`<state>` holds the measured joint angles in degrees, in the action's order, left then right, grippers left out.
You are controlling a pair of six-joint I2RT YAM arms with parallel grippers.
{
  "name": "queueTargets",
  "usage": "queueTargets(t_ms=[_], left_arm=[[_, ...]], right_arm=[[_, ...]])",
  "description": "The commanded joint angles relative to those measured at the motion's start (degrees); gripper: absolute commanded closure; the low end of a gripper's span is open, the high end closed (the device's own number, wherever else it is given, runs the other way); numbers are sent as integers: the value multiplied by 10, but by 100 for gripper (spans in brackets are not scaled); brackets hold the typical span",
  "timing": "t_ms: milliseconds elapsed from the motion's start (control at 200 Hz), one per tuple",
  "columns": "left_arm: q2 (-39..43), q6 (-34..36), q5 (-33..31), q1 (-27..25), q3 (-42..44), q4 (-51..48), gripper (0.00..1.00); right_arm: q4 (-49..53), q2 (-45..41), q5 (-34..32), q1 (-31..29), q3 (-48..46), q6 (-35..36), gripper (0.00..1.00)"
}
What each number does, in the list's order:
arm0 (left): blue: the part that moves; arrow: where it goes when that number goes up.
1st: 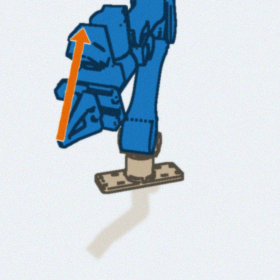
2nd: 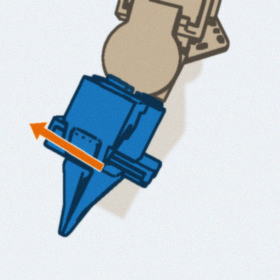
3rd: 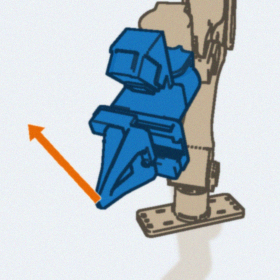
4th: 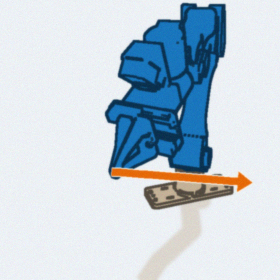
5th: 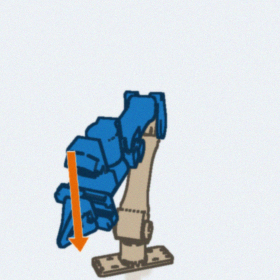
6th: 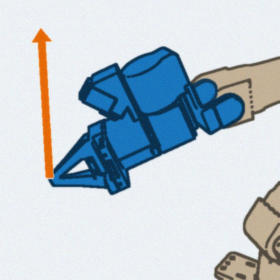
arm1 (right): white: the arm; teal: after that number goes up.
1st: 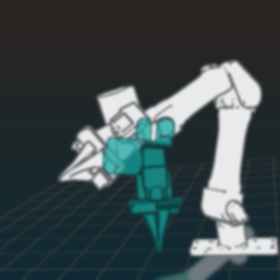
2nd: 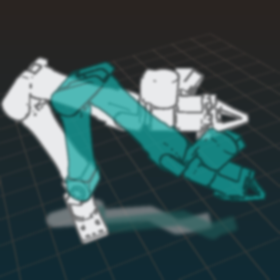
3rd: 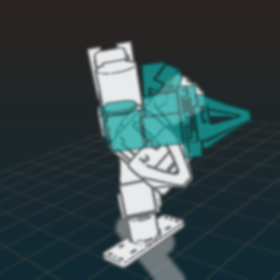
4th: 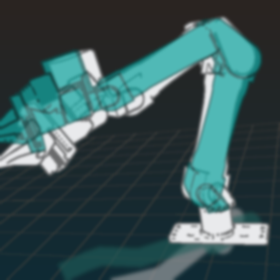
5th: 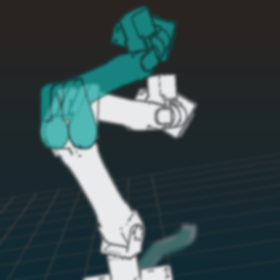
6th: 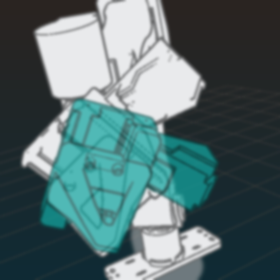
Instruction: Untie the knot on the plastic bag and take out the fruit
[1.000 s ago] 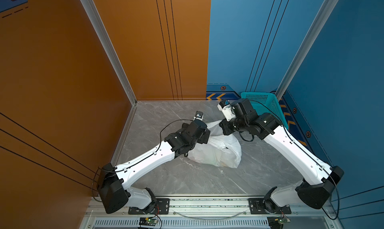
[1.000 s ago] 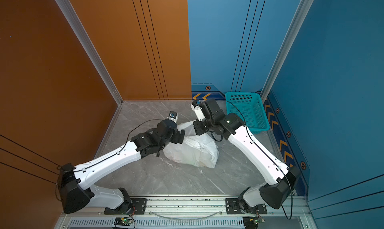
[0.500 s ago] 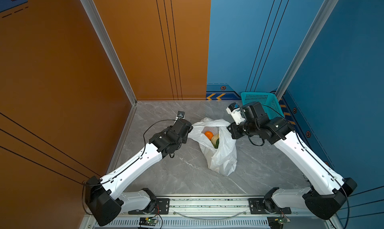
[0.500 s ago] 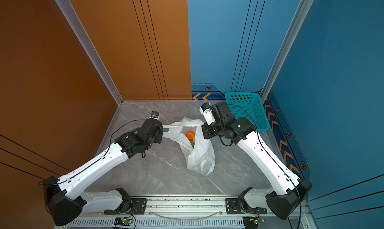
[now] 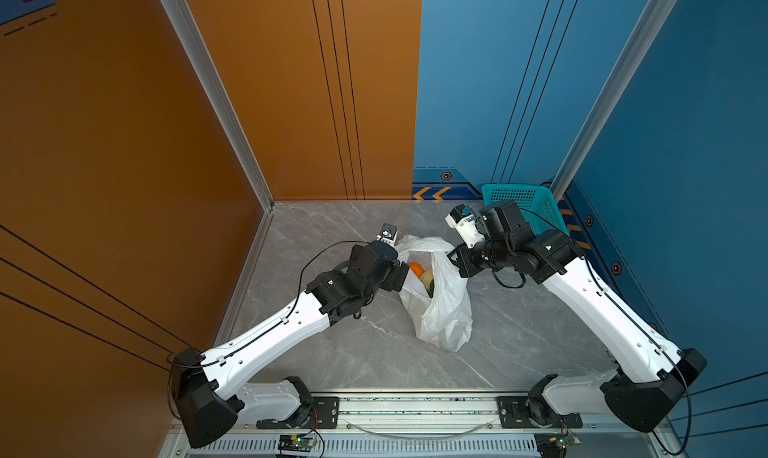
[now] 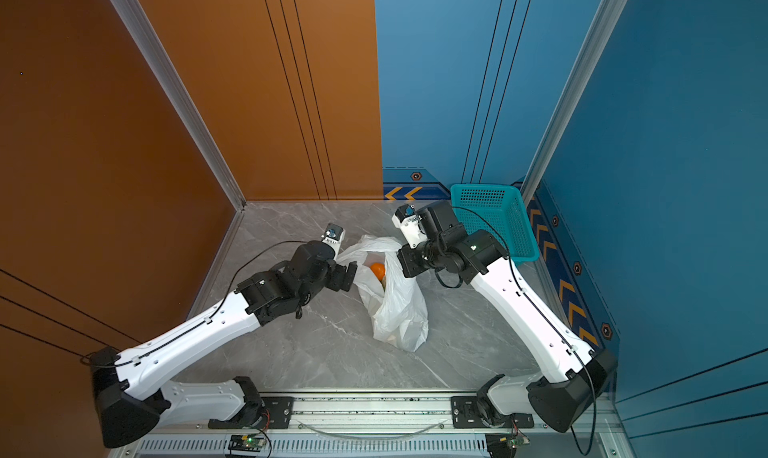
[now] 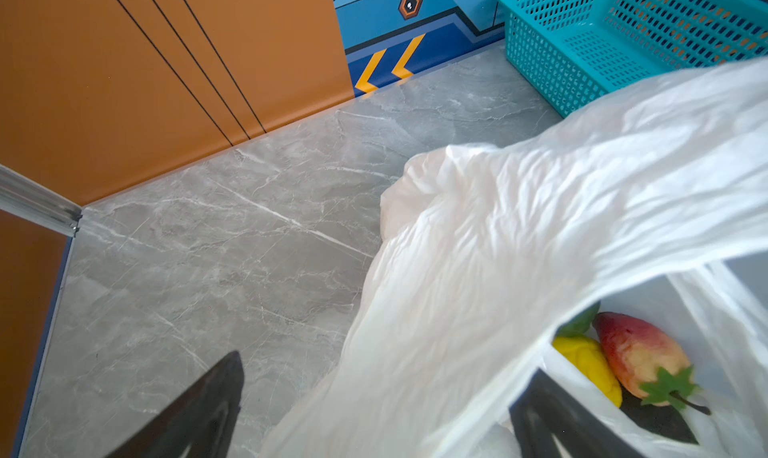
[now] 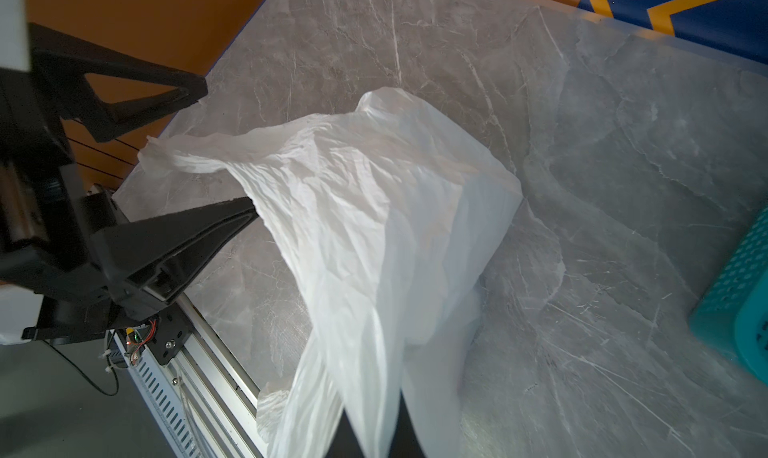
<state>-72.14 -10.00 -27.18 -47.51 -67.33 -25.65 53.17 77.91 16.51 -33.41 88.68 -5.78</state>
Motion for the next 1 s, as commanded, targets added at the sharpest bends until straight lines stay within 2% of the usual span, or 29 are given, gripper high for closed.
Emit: queueTargets(t_ms=[0,135,290,330,386,401,451,486,521,776,996], left_arm=[[-38,33,-4,-1,-27,47,2],[-83,40,-9,5,-38,87,2],[-126,31,47,35,-37,127,0],[-132,34,59,43,-38,127,11],[-137,35,78,57,-37,123,32],[-137,35,83,61,-36,121,39],[-137,35,101,73,-33,112,71],[-135,35,107,78,-34,102,89],[-131,38,114,80,-33,91,100],[-76,49,179,85,-36,-32,100],[4,-35,224,81,-7,-131,100]], right_arm=[[-9,1,43,-3,18,13,100],[-11,1,73,-4,19,19,100],[-17,-4,96,-2,11,28,100],[-17,-5,96,1,10,30,100],[-19,-9,104,10,8,34,100],[-19,-9,107,13,6,35,100],[-25,-12,116,22,2,36,100],[-28,-12,125,30,-1,38,100],[-31,-11,130,38,-4,41,100],[-33,44,131,80,7,80,100],[-47,130,128,79,71,88,100]])
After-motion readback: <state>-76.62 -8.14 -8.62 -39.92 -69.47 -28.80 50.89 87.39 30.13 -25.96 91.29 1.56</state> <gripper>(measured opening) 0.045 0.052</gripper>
